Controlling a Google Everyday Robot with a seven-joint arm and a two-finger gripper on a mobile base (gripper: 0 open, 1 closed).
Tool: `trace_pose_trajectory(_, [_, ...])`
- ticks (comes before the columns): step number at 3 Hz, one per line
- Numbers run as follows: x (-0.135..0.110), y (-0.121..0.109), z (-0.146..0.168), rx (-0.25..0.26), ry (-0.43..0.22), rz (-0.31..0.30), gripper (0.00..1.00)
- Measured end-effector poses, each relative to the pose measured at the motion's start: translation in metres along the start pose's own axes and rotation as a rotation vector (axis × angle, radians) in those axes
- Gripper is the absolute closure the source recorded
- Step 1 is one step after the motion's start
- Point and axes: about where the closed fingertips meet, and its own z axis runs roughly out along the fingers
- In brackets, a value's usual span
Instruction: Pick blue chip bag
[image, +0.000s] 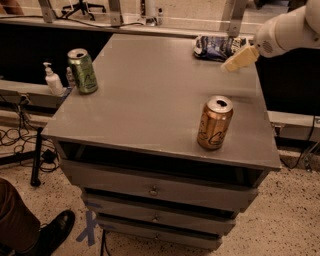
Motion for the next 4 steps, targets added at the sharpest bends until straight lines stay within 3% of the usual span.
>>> trace_pose_trajectory(1, [0.018,-0.035,0.018,0.093,-0.093,0.134,0.0])
trace_pose_trajectory(2, [0.025,-0.066,0.035,0.16,-0.167,0.203,0.0])
trace_pose_trajectory(3, [0.027,-0.085,0.056,0.197,-0.181,0.219,0.0])
trace_pose_trajectory(4, [0.031,-0.095,0.077,0.219,-0.143,0.217,0.0])
